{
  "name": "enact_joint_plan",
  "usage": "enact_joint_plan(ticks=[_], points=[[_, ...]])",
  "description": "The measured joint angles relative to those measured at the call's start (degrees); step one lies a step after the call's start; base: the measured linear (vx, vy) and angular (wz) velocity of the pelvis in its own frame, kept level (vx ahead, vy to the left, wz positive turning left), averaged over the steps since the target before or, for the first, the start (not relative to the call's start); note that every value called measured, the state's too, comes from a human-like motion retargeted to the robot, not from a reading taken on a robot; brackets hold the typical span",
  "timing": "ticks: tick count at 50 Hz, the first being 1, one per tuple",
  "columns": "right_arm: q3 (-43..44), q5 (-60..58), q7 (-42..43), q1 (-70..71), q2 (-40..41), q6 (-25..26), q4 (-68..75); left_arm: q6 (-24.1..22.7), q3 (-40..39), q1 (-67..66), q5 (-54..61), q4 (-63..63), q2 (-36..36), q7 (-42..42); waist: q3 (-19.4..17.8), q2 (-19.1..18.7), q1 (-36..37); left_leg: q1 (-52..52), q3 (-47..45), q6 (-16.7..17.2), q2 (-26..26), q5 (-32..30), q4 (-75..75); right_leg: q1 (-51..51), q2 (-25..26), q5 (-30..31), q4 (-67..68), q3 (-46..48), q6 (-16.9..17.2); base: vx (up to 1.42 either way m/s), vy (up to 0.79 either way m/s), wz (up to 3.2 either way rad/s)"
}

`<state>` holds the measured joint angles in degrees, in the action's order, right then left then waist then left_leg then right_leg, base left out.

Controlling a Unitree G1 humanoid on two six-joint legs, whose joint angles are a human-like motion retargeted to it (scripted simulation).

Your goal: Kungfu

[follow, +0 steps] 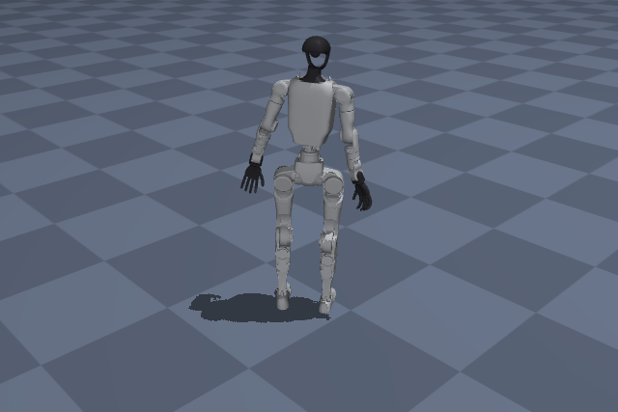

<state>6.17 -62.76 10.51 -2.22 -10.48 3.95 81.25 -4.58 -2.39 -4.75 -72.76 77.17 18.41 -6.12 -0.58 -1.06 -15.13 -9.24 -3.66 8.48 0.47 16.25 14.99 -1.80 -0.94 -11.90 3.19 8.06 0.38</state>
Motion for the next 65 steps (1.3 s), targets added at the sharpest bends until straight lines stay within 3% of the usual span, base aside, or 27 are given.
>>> enact_joint_plan(ticks=[3,5,7,8,10,12,20,27,30,33,37,40,42,43,45,47,49,52,55,60,63,65], points=[[4.7,12.2,-1.8,-1.4,1.4,-1.8,0.1,0.3,0.8,1.7,4.0,0.4,-0.7,-1.1,0.1,-0.1,0.5,0.8,1.4,-0.4,-0.4,-0.3,-1.1,-0.3,-0.5,0.4,2.1,1.6,1.5,0.08,0.14,0.33],[6.9,19.9,-3.6,-2.0,1.8,-2.7,0.7,0.5,0.7,2.6,3.2,0.1,-1.3,-0.1,0.6,-0.3,1.4,0.9,1.5,-2.3,-0.8,-0.3,-2.0,-2.1,-1.2,1.4,5.1,1.8,4.5,0.1,0.15,-0.06],[8.0,26.2,-5.4,-1.4,1.8,-3.0,1.6,0.4,0.2,3.3,2.9,-0.6,-1.7,1.5,0.5,-0.8,1.8,0.8,1.4,-3.7,-0.1,-0.2,-2.8,-5.9,-1.0,5.3,10.7,1.9,11.5,0.0,0.08,-0.43],[8.4,28.6,-6.2,-0.4,2.0,-3.1,2.1,0.5,-0.2,3.8,3.5,-0.9,-1.5,2.2,0.0,-1.8,2.3,-0.3,1.0,-3.0,2.7,0.3,-2.1,-9.2,1.9,9.5,14.2,2.1,13.8,-0.19,-0.32,-0.91],[9.2,31.7,-6.6,1.8,1.5,-3.0,2.5,0.3,-1.0,4.7,5.6,-1.2,-1.5,3.3,-1.2,-3.1,3.0,-2.2,-0.5,-0.6,7.4,0.3,-0.8,-17.3,5.6,15.4,23.7,8.1,14.6,-0.41,-0.68,-1.15],[9.7,32.8,-5.6,2.9,1.4,-2.7,2.1,0.2,-1.9,5.1,8.5,-0.5,-2.1,3.4,-1.2,-4.8,3.1,-3.9,-2.1,-0.4,8.8,-0.5,-0.5,-24.6,3.9,17.5,32.2,16.2,14.6,-0.35,-0.28,-0.76],[8.5,30.4,-1.5,0.8,4.2,-5.8,1.0,2.2,-3.9,4.1,19.7,6.3,-4.2,1.4,0.4,-12.5,-0.3,-6.9,1.9,-4.5,12.7,0.5,-1.9,-44.7,-0.1,2.2,67.4,23.4,14.6,0.12,0.3,0.05],[6.8,25.5,-1.7,-0.1,5.3,-5.1,4.6,4.2,-4.2,1.4,23.2,9.7,-6.0,2.8,2.1,-14.0,-1.0,-8.4,1.0,-5.5,13.6,3.7,0.8,-54.1,-0.4,-6.9,82.3,26.5,14.6,0.11,0.0,-0.18],[7.0,24.9,-1.9,-0.7,5.2,-5.4,4.9,4.8,-2.9,0.5,24.9,10.7,-7.2,5.0,2.7,-13.6,-1.1,-9.8,0.0,-5.9,13.1,5.1,3.7,-54.1,-0.4,-6.4,81.6,26.6,14.6,0.15,-0.12,-0.16],[7.6,25.4,-1.8,-1.1,4.7,-4.6,4.9,5.5,-3.2,0.2,25.8,10.9,-8.8,11.4,2.3,-12.0,-1.1,-8.1,-2.1,-5.4,11.6,4.1,4.5,-49.2,2.2,0.0,73.4,24.4,14.6,0.17,-0.23,0.0],[9.9,27.5,0.0,-2.4,4.8,-4.7,4.5,6.7,-10.7,-1.3,26.7,5.7,-13.5,25.6,1.4,-10.4,-2.5,-5.1,-1.3,-2.6,8.6,-5.6,4.9,-32.4,7.8,8.5,48.2,13.5,14.6,0.27,0.08,0.8],[10.4,31.7,2.9,-4.8,4.8,-7.1,2.6,4.2,-14.5,-1.3,33.0,-4.8,-16.7,27.6,0.3,-7.4,-4.6,-3.8,1.2,-0.1,1.2,-17.7,7.2,-15.3,3.5,20.2,24.1,2.9,14.6,0.22,0.36,1.79],[9.6,35.5,4.5,-5.3,4.5,-9.7,0.3,1.6,-15.8,1.2,39.7,-14.1,-15.1,25.6,-1.2,-3.8,-4.5,-5.7,-0.8,5.1,-2.1,-25.2,13.8,-7.8,-2.6,18.2,14.8,3.4,12.6,-0.05,0.1,1.54],[9.1,37.2,5.2,-5.2,4.0,-10.9,-1.5,0.1,-16.1,3.2,43.9,-19.1,-13.5,24.0,-1.7,-3.6,-3.8,-8.4,-4.3,6.2,-2.6,-28.4,18.0,-6.8,-5.6,9.2,16.6,6.3,9.8,-0.26,0.33,1.39],[7.5,39.1,5.5,-5.7,3.6,-12.7,-5.9,-2.9,-18.0,7.6,52.7,-28.1,-8.3,19.0,-2.0,-5.7,-3.5,-16.2,-10.1,6.5,-0.7,-31.3,27.6,-8.4,-6.7,-1.7,20.4,12.0,2.3,-0.38,0.51,1.03],[6.7,38.5,2.9,-5.6,3.1,-12.6,-10.3,-6.1,-22.3,13.7,62.8,-34.4,-3.1,10.9,-1.4,-5.1,3.3,-20.9,-14.3,6.5,2.5,-28.2,33.1,-11.1,-5.8,-6.7,22.5,10.5,-3.2,-0.21,0.02,-1.11],[7.1,36.7,-1.6,-5.5,1.8,-11.8,-15.3,-8.8,-24.0,20.2,77.9,-40.1,0.3,4.9,-1.0,-4.4,7.2,-23.0,-12.2,6.5,5.9,-21.4,33.5,-13.4,-4.2,-10.2,25.9,5.1,-4.7,0.12,-0.64,-1.04],[5.9,36.2,-5.6,-7.4,0.8,-11.7,-22.6,-13.7,-25.9,27.9,100.7,-48.7,3.1,2.9,-1.5,-7.8,6.5,-22.7,-8.6,5.1,20.4,-16.4,28.4,-10.2,3.1,-12.7,24.8,4.3,-9.8,0.24,-0.49,-0.62],[3.9,43.1,-6.5,-9.6,-0.5,-14.7,-27.8,-18.1,-26.3,37.9,113.2,-54.8,3.9,5.0,-0.5,-9.5,3.6,-22.2,-8.2,-4.8,23.3,-18.6,16.3,-9.4,3.8,-14.1,25.2,3.6,-10.2,0.21,0.1,0.3],[5.0,54.7,-12.3,-13.9,1.7,-18.5,-36.2,-19.3,-18.0,55.5,126.4,-60.7,1.9,-1.4,0.7,-9.9,0.1,-20.9,-9.5,-9.0,24.5,-16.7,-3.1,-8.3,2.5,-16.9,27.0,7.5,-9.0,0.17,0.03,0.87],[5.2,59.0,-14.6,-15.6,3.1,-20.1,-40.7,-16.9,-12.8,62.6,136.1,-63.2,-2.1,-7.6,1.8,-9.1,-2.4,-20.4,-16.9,-9.7,24.9,-12.7,-8.8,-8.4,0.4,-17.6,27.5,8.4,-8.0,0.17,0.12,0.77],[5.2,61.4,-15.5,-16.3,3.7,-22.4,-42.7,-14.5,-10.3,65.4,143.8,-64.6,-5.6,-13.5,2.1,-9.7,-5.2,-20.7,-19.0,-12.7,25.8,-13.2,-7.7,-8.6,-0.3,-18.2,28.1,9.4,-7.3,0.25,0.17,0.9]])
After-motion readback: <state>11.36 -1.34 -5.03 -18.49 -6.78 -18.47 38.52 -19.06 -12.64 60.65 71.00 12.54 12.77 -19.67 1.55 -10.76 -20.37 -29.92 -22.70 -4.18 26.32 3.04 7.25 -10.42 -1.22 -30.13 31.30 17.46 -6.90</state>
